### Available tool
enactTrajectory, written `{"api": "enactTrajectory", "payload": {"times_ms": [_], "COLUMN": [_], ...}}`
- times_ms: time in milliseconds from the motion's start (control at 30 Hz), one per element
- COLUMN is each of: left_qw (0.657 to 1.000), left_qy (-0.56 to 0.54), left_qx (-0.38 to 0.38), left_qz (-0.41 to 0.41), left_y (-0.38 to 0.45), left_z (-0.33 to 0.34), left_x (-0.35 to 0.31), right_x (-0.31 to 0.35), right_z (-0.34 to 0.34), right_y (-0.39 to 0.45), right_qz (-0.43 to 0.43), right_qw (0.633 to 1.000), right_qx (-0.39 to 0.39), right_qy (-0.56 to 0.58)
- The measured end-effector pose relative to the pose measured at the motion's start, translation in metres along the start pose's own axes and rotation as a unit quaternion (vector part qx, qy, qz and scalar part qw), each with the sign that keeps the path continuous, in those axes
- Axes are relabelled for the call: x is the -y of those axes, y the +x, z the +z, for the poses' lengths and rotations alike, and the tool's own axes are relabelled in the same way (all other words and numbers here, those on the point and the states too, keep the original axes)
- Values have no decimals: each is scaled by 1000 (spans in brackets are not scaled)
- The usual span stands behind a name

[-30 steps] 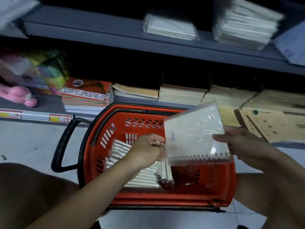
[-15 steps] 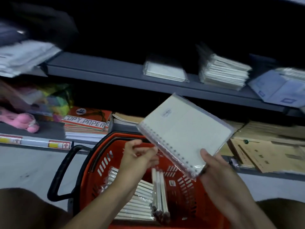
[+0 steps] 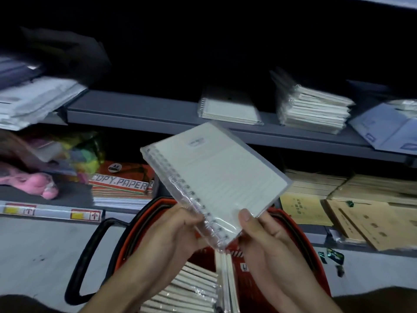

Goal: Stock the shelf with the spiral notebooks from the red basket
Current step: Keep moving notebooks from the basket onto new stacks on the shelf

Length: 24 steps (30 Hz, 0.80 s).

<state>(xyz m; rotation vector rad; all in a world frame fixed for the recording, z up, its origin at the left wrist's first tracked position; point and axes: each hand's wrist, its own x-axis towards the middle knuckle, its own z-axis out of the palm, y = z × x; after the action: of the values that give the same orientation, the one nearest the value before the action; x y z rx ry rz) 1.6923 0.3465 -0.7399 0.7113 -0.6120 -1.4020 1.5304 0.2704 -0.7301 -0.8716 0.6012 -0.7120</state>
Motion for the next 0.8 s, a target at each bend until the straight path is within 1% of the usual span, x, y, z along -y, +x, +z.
{"api": "enactTrajectory", "payload": {"times_ms": [100, 200, 333, 367, 400, 467, 500, 600, 700, 800], "left_qw": [998, 990, 974, 968, 965, 957, 954, 952, 950, 942], "left_qy": [42, 120, 222, 242, 247, 234, 228, 219, 193, 194], "left_qx": [-43, -65, -22, -26, -52, -133, -154, -173, -208, -241], "left_qz": [-11, 19, 47, 55, 72, 112, 123, 128, 133, 131], "left_y": [-2, 2, 6, 8, 9, 13, 16, 22, 27, 31], "left_z": [-4, -11, -16, -13, -8, -3, -4, -7, -5, 0], "left_x": [-9, -34, -56, -55, -52, -40, -34, -20, -19, -18], "right_x": [5, 28, 42, 41, 38, 33, 31, 27, 25, 31], "right_z": [-7, -21, -25, -24, -24, -24, -24, -26, -29, -27], "right_y": [1, 4, 12, 13, 14, 17, 17, 19, 19, 20], "right_qz": [-1, -14, -42, -52, -64, -82, -83, -78, -89, -93], "right_qw": [1000, 1000, 995, 994, 992, 988, 987, 982, 972, 970], "right_qx": [-1, -9, -25, -35, -52, -93, -107, -136, -168, -174], "right_qy": [-8, 10, -83, -94, -100, -89, -83, -109, -136, -139]}}
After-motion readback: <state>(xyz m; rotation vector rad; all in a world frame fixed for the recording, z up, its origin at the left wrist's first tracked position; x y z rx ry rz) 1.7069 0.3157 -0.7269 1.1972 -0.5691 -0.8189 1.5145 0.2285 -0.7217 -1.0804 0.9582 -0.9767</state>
